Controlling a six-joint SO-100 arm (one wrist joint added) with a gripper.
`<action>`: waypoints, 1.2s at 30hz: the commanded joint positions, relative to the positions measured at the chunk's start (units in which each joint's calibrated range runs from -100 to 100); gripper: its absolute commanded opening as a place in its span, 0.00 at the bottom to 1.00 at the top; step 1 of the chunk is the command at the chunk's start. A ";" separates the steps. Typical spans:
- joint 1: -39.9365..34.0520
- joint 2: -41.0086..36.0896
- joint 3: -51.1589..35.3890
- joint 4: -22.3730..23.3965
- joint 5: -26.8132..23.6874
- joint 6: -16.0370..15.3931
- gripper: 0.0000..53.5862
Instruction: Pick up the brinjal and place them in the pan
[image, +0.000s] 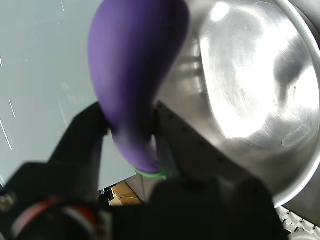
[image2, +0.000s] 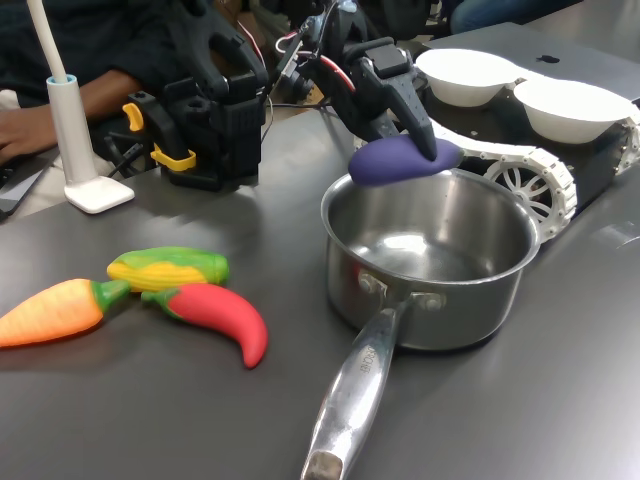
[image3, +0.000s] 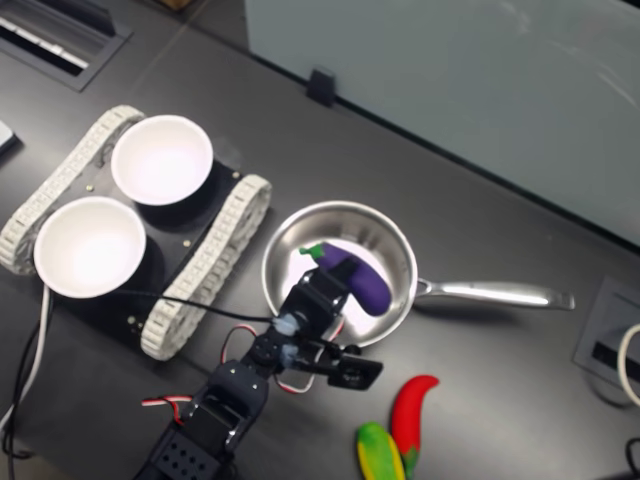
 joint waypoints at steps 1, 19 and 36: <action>0.68 -0.07 -1.39 -3.34 0.44 0.14 0.36; -1.62 -3.03 0.52 -2.06 0.73 0.14 0.54; -5.52 -16.69 4.79 0.92 0.34 -0.03 0.43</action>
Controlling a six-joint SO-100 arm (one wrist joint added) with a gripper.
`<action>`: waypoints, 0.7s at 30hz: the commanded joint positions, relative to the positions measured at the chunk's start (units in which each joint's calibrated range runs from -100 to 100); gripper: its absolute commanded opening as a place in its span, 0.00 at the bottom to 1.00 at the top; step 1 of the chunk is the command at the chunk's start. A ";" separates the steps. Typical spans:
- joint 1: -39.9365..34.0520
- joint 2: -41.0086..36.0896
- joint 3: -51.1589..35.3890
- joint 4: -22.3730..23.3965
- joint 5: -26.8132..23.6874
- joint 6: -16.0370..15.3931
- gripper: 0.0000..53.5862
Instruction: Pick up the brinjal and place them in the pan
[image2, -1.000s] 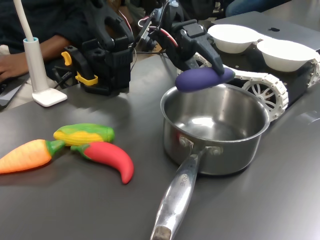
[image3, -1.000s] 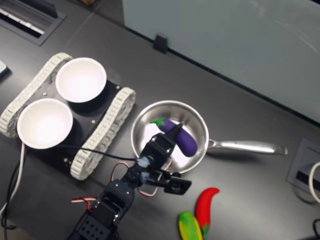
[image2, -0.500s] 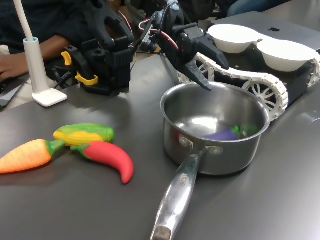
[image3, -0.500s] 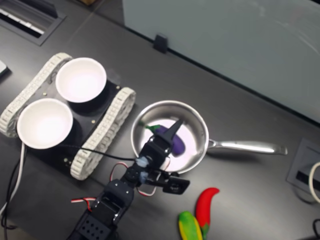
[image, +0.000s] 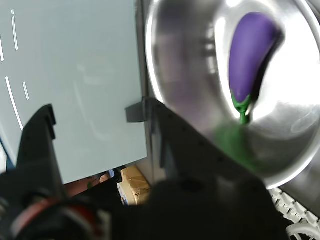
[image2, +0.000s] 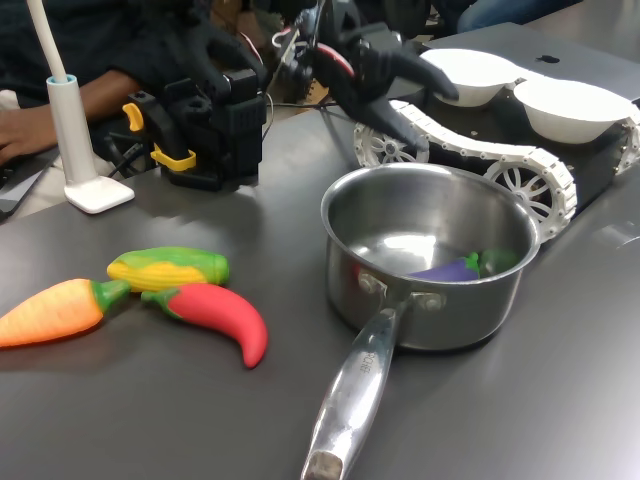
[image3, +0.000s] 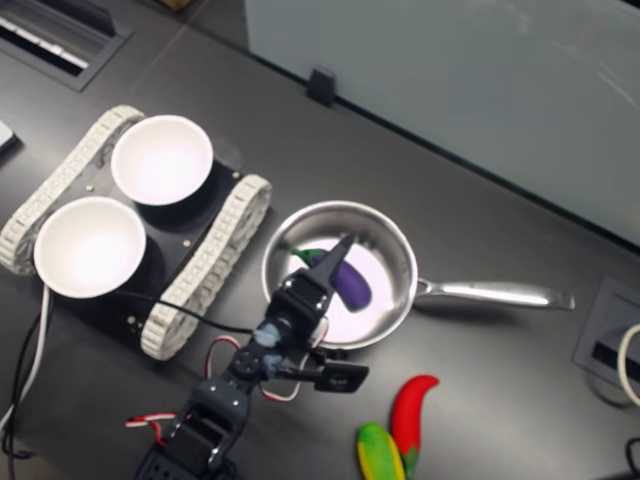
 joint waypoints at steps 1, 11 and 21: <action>-1.45 -5.58 -1.36 0.92 -0.34 -0.12 0.42; -1.90 -9.97 0.00 1.60 0.05 -0.12 0.03; -5.69 -18.66 2.64 4.93 -0.34 -0.12 0.00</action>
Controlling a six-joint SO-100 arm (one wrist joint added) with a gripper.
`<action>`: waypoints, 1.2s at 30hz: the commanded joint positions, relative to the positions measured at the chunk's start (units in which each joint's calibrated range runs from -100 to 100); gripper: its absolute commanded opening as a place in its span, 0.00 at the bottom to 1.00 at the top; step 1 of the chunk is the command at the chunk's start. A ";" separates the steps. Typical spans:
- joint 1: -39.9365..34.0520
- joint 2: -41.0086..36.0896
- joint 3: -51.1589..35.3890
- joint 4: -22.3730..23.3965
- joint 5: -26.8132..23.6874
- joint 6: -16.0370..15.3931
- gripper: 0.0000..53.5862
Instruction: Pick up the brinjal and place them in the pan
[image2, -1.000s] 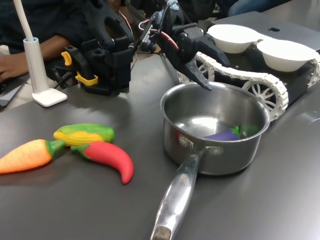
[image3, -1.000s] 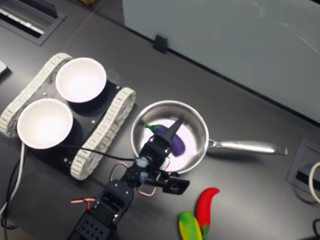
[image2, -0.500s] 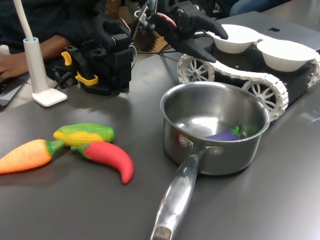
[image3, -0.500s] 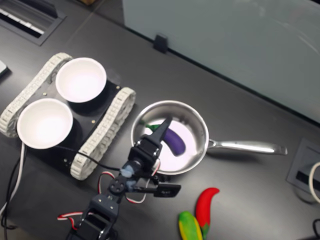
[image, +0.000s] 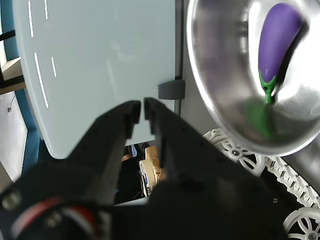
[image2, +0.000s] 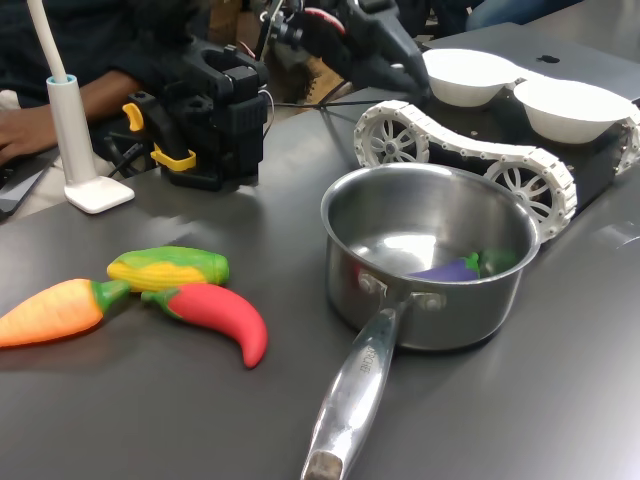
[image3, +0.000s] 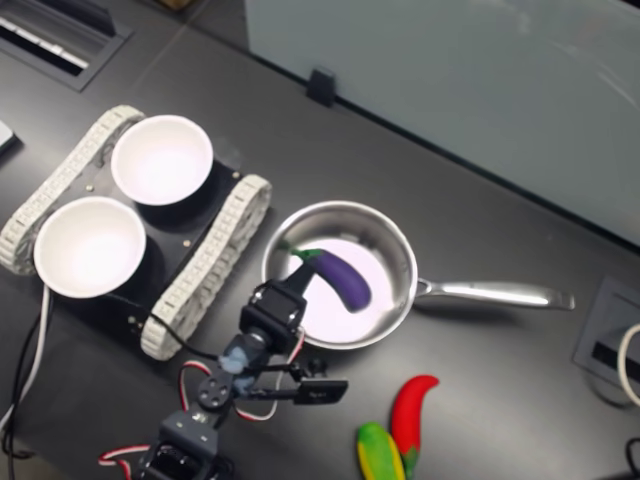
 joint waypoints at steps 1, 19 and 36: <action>-1.85 -4.18 -0.26 0.94 -0.24 -0.12 0.00; -1.96 -13.29 0.65 10.15 -0.34 -0.20 0.00; -2.08 -13.29 1.11 19.19 -0.63 -1.88 0.00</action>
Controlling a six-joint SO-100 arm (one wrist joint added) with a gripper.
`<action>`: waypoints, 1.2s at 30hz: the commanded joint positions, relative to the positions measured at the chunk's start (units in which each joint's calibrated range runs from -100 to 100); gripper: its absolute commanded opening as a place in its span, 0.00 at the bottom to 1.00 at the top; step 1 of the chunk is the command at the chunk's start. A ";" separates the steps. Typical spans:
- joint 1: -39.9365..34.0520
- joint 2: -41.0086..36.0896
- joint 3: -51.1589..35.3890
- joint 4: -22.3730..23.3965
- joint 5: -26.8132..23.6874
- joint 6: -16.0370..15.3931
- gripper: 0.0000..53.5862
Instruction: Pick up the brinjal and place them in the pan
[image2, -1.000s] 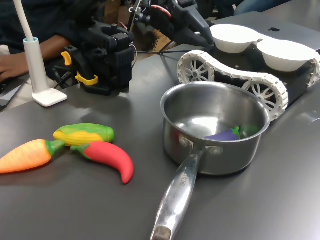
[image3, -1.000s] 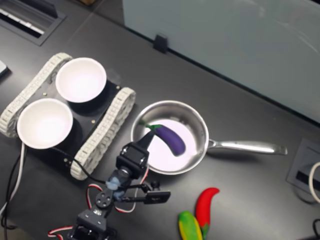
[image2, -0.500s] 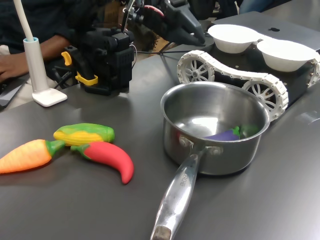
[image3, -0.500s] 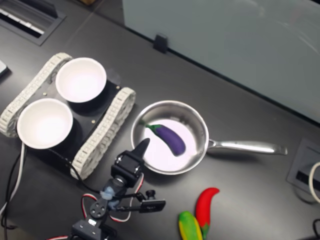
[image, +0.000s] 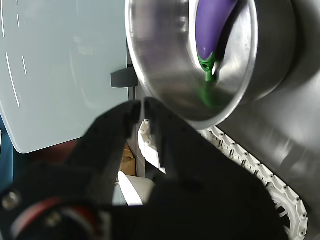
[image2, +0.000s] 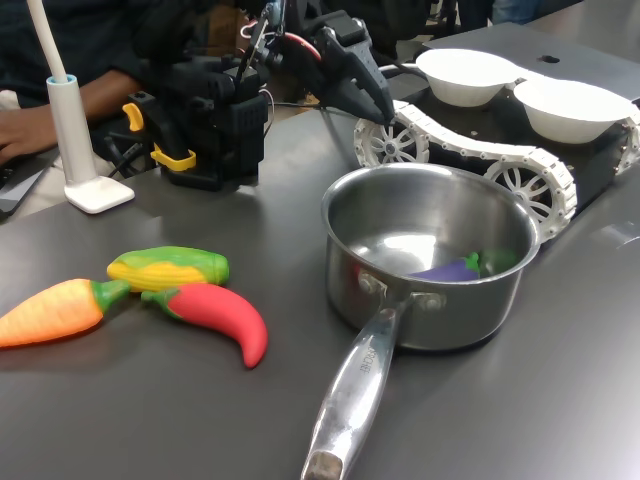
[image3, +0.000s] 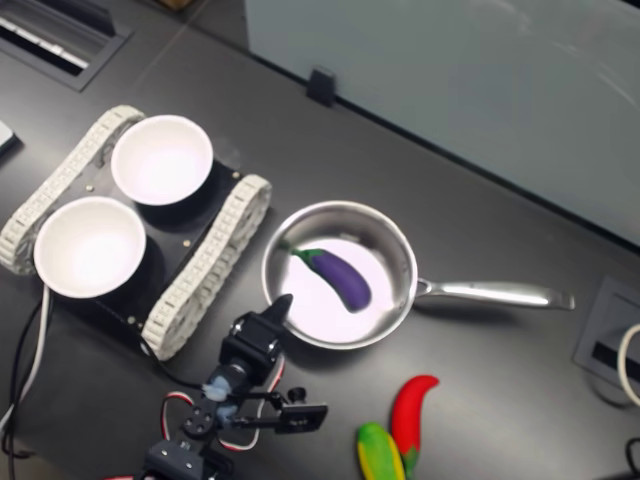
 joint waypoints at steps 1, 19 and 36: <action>-0.32 -0.92 -2.42 1.85 -0.73 -1.41 0.00; -0.78 -0.92 -2.79 10.63 -1.81 -1.74 0.00; -3.18 -0.92 1.57 14.39 -1.61 -3.42 0.00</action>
